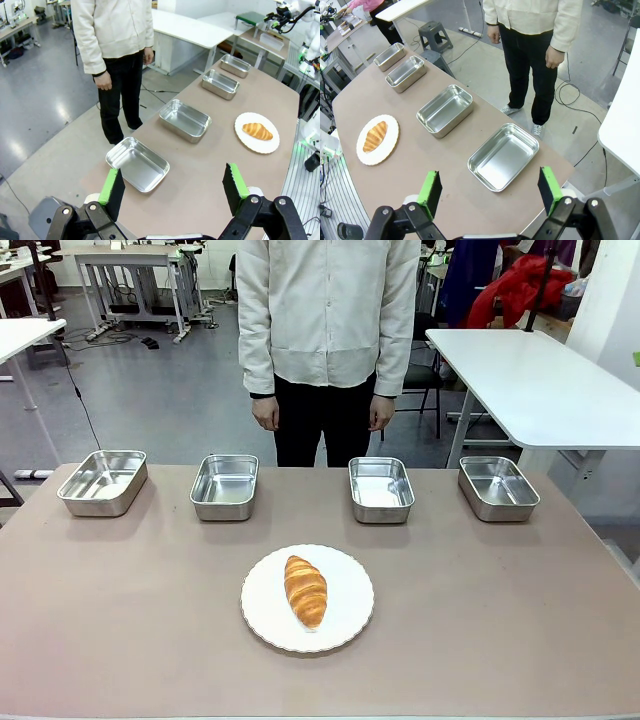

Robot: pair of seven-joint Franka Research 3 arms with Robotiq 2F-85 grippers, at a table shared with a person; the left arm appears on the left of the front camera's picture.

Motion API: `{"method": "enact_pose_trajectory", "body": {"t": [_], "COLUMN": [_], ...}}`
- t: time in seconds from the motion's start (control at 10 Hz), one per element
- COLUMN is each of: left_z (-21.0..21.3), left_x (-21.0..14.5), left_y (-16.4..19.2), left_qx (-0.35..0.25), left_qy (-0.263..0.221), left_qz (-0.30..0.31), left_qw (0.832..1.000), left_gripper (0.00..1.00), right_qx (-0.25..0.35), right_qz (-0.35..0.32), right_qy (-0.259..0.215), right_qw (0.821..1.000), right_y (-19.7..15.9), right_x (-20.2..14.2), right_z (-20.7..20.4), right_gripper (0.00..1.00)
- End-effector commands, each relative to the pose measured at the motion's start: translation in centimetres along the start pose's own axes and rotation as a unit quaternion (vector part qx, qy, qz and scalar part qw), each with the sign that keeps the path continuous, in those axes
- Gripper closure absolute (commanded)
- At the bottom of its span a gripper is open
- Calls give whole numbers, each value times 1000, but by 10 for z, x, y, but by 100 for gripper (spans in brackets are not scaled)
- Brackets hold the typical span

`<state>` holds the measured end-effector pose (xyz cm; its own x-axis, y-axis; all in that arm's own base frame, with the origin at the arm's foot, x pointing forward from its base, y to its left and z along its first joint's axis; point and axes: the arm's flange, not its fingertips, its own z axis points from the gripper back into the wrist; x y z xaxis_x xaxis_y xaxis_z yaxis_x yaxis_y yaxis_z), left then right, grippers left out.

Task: Place the bread in the container.
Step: Place the Butter Roll into the Airtight Container indicated by the human.

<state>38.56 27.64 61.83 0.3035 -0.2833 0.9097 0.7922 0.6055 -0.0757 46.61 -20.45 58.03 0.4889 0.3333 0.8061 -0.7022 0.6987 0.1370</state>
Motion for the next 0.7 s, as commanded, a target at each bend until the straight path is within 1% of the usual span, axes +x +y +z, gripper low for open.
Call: {"method": "enact_pose_trajectory", "body": {"t": [0.0, 0.6], "left_z": [1, 1], "left_x": [0, 0], "left_y": [-1, -1], "left_qx": [-4, -4], "left_qy": [-6, -6], "left_qz": [-8, -8], "left_qw": [1000, 1000], "left_gripper": [0, 0], "right_qx": [3, 3], "right_qz": [4, 4], "right_qy": [-3, -3], "right_qw": [1000, 1000], "right_y": [1, 1], "right_x": [2, 2], "right_z": [0, 0], "right_gripper": [0, 0]}}
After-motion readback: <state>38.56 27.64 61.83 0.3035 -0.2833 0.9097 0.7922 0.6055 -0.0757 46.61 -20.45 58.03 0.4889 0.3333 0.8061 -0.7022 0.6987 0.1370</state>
